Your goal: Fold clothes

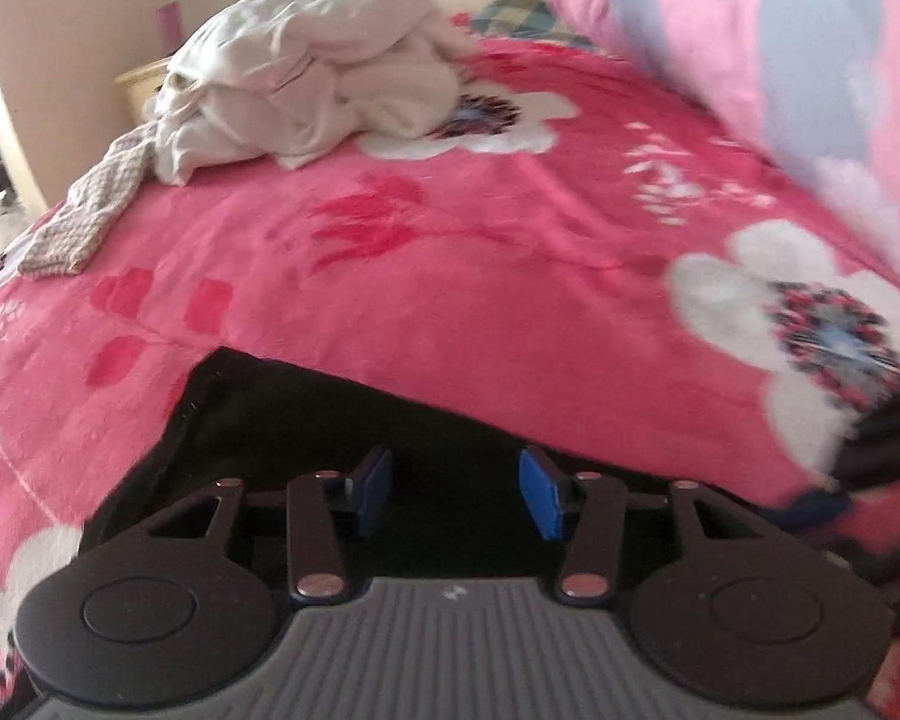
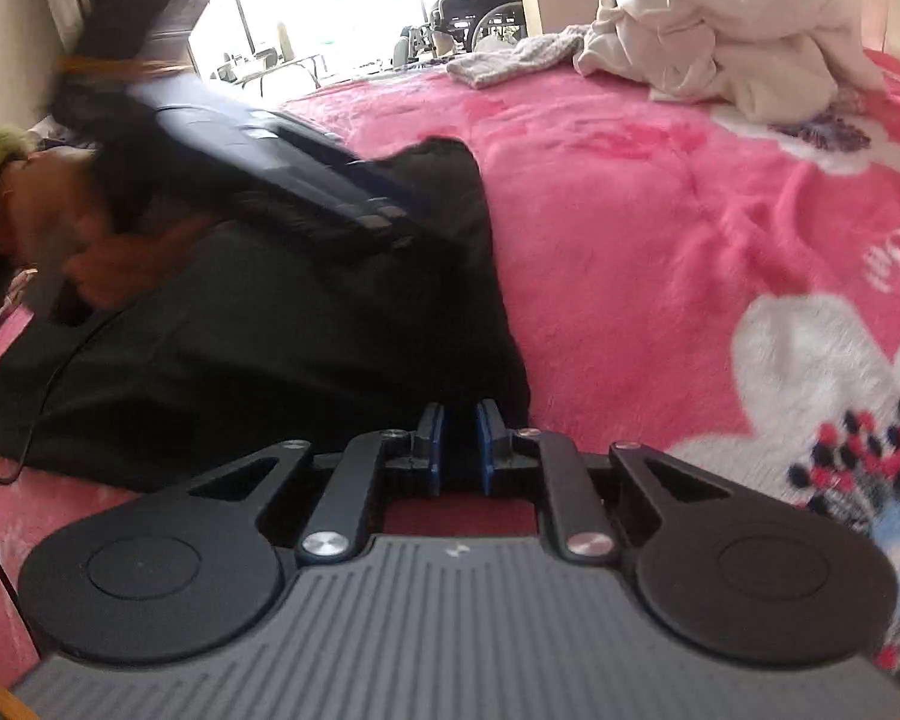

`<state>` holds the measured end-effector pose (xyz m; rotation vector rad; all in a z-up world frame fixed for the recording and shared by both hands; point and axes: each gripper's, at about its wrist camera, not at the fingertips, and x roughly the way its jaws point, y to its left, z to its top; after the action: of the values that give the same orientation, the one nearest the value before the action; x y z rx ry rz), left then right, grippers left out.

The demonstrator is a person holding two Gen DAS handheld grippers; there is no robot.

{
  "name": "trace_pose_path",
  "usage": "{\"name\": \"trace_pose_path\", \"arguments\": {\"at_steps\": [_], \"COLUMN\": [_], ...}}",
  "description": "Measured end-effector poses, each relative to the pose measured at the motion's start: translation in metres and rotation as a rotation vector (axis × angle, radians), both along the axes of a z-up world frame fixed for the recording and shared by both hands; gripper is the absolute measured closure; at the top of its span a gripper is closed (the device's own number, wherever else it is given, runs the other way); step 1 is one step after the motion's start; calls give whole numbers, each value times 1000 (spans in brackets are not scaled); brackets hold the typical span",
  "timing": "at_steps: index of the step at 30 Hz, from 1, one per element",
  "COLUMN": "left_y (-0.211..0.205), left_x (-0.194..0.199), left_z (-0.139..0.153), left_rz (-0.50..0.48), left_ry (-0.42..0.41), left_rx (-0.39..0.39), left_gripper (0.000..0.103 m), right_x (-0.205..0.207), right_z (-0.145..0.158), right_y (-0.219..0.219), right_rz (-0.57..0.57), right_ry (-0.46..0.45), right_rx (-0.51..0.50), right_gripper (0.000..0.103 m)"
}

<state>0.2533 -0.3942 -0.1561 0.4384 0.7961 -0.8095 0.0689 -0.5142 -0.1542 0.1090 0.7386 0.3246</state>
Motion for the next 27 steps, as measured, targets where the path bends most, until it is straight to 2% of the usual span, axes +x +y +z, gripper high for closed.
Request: {"name": "trace_pose_path", "arguments": {"at_steps": [6,8,11,15,20,23,25,27], "left_y": [9,18,41,68,103,120,131,142], "left_x": [59,79,99,98,74,50,32,14], "left_z": [-2,-2,7,37,87,115,132,148], "left_rz": [218,312,437,477,483,484,481,470], "left_ry": [15,32,83,29,-3,-14,-32,-50], "left_rx": [-53,-66,-127,-174,-257,-291,-302,-316], "left_gripper": [54,53,53,48,41,33,28,23], "right_x": [3,3,4,5,7,4,2,0], "right_z": [-3,-3,-4,-4,-1,8,16,25], "right_y": [-3,-3,-3,-4,-6,-7,-5,-1], "right_rz": [7,7,2,-7,-35,-77,-98,-114], "right_ry": [-3,0,3,8,21,20,28,33], "right_rx": [11,15,25,38,72,119,141,154], "right_gripper": [93,93,93,93,90,73,50,40]}}
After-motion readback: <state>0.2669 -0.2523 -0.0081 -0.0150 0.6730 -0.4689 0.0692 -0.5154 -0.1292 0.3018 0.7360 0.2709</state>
